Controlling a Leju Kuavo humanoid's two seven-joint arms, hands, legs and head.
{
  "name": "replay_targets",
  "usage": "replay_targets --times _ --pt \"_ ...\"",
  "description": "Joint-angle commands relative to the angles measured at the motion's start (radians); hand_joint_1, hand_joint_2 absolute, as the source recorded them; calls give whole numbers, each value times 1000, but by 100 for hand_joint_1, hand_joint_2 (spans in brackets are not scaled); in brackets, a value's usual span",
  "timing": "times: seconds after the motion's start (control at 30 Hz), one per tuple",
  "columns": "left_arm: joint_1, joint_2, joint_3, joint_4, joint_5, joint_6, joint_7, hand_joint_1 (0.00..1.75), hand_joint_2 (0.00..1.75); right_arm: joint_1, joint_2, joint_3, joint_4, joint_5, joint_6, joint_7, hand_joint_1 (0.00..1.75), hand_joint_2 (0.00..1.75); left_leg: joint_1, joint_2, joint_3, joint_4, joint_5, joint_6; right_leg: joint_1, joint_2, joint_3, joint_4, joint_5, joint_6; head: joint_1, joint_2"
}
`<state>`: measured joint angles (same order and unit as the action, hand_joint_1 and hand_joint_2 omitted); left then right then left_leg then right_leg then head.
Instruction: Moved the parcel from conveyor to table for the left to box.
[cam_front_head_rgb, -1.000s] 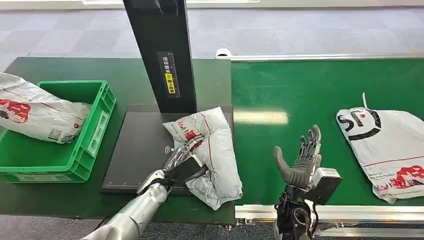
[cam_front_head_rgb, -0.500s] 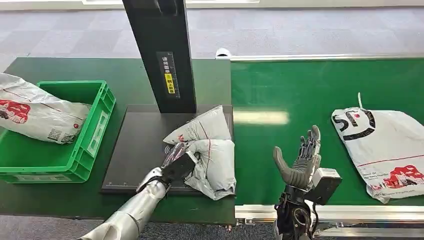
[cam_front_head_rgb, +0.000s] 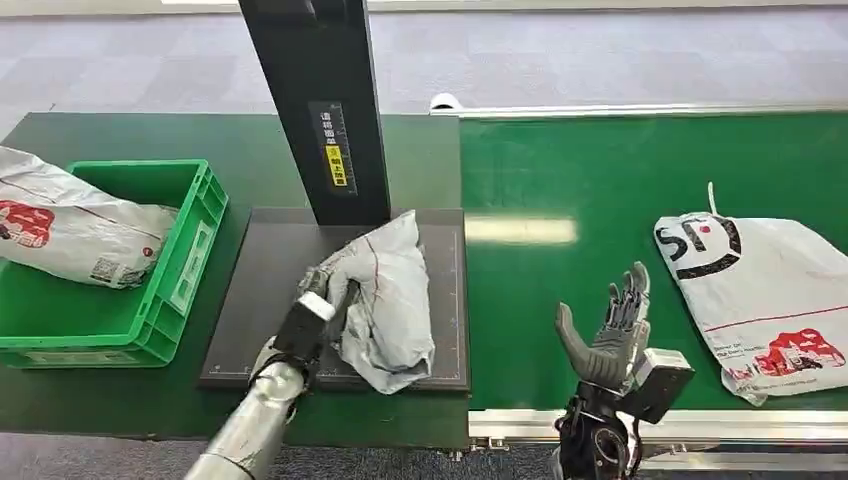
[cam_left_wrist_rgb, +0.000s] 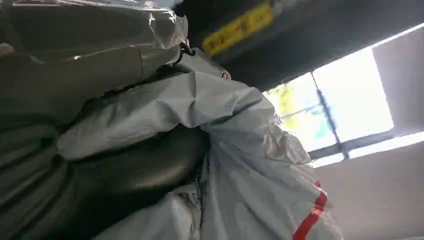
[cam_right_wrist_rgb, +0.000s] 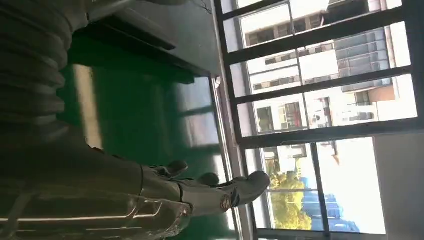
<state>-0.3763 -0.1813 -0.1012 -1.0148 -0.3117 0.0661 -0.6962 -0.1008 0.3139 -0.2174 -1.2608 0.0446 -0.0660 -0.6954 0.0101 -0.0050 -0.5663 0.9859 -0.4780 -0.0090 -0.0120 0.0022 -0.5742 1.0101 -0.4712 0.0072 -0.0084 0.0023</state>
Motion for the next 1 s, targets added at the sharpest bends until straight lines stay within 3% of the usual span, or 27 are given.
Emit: replay_targets --times 0.03,0.67,0.8,1.0 --pt "62 55 82 -304 -8 -25 -2 175 175 5 -8 -36 -19 1 7 -3 0 175 0 2 1 0 -1 0 1 1 1 -1 0 -1 0 0" --pt "59 53 86 -311 16 6 -2 175 175 6 -6 -41 -24 -3 2 -3 0 175 0 0 0 0 0 0 0 0 0 -1 0 0 0 0" --pt "-12 111 215 -306 143 11 -2 175 175 41 -4 -59 -67 -13 6 -3 0 175 0 1 -2 0 0 0 0 0 -1 0 0 -1 0 0" --pt "-111 107 428 -287 252 -110 -2 175 175 76 18 -113 -129 -9 22 -3 0 175 1 0 -2 1 0 0 1 -1 -2 0 0 -1 0 0"
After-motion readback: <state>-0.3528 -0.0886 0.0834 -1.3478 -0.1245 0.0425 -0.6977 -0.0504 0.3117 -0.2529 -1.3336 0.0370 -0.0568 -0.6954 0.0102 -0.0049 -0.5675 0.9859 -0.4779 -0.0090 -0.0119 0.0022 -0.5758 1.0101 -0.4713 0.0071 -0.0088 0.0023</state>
